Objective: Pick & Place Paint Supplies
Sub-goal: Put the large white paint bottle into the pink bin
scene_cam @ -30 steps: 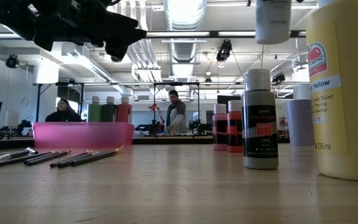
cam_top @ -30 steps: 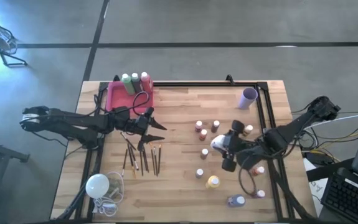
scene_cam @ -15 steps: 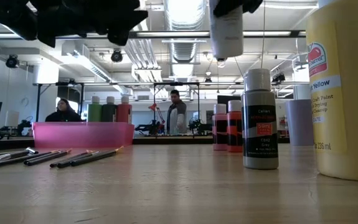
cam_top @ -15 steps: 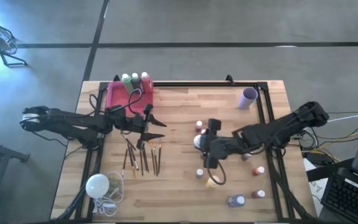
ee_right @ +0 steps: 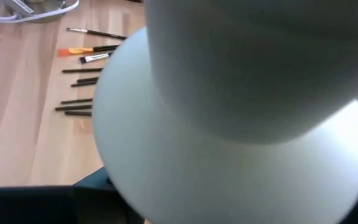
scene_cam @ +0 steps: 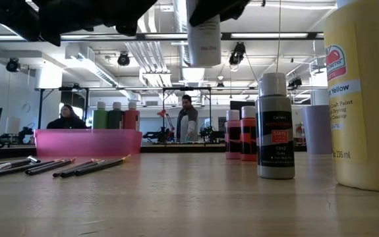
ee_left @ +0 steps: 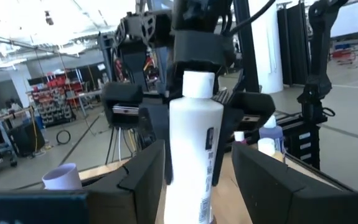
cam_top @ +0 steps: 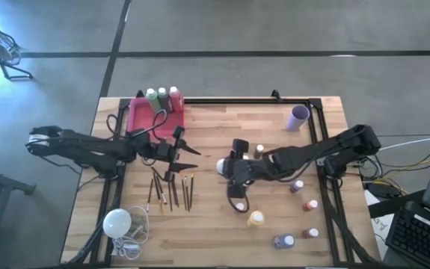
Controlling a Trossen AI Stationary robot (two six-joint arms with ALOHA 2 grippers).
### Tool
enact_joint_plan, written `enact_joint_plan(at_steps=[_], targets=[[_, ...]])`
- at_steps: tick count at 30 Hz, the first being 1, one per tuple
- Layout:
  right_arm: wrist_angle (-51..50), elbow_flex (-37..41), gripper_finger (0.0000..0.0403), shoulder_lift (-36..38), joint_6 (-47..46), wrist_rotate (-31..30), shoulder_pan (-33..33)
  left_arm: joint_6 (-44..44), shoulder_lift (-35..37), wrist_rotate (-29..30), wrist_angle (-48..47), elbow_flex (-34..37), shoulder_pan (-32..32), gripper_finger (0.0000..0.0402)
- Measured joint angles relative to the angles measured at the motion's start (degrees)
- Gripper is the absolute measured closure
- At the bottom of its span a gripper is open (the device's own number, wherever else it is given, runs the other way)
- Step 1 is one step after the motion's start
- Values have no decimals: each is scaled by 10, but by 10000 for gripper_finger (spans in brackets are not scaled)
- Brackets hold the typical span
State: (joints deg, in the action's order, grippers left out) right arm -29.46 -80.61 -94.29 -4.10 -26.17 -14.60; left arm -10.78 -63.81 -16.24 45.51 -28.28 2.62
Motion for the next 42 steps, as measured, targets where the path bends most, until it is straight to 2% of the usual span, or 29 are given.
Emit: enact_joint_plan(at_steps=[8,14,24,33,42], targets=[[2,-17,204,-20,7,7,13,-37,-93,0,-4,-81,-21,209],[-8,-14,210,-18,8,12,12,-77,-127,7,-29,-126,-31,209],[7,-13,202,-20,8,12,13,-76,-135,10,-31,-153,-42,209],[20,-13,211,-23,14,31,14,-75,-135,6,-31,-157,-44,209],[26,-13,208,-23,18,32,15,-74,-168,4,-13,-174,-47,209]])
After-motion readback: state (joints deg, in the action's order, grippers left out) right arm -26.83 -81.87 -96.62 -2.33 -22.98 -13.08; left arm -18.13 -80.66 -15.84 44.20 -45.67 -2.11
